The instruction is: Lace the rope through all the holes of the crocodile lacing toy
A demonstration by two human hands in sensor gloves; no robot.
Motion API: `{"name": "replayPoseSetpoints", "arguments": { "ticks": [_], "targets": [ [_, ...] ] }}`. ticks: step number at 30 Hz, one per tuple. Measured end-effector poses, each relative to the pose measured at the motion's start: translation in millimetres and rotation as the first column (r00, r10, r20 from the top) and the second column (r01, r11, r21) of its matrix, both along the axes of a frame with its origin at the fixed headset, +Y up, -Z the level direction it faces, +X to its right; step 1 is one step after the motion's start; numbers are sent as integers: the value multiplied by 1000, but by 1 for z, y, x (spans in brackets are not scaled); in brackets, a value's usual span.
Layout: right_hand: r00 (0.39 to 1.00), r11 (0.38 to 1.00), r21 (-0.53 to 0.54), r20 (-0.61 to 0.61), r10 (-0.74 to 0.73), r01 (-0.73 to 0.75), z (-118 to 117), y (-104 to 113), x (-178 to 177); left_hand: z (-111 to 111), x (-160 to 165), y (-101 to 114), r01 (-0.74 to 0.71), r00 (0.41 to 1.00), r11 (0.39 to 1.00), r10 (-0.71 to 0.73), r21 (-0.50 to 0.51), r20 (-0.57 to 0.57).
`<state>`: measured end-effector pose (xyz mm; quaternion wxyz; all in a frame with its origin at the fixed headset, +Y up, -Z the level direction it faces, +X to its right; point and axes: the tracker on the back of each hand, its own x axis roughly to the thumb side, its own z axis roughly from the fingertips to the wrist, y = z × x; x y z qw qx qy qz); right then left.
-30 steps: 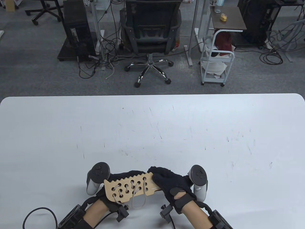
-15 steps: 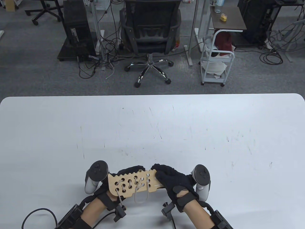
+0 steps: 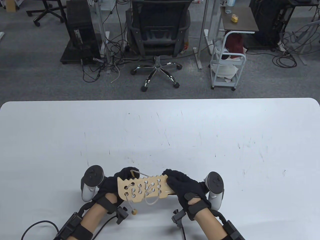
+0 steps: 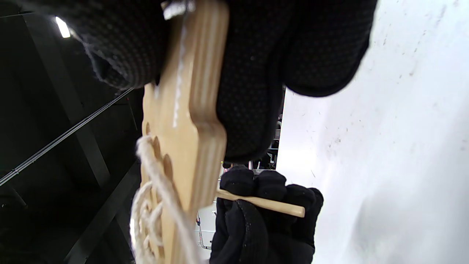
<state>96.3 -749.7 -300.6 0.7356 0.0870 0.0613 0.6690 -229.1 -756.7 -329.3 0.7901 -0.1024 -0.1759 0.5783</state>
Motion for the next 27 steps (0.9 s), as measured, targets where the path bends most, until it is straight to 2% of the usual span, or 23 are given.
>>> {"name": "replayPoseSetpoints", "arguments": {
  "ticks": [27],
  "targets": [
    [996, 999, -1, 71, -46, 46, -5, 1, 18, -20, -62, -5, -92, 958, 996, 84, -13, -276]
  ]
}}
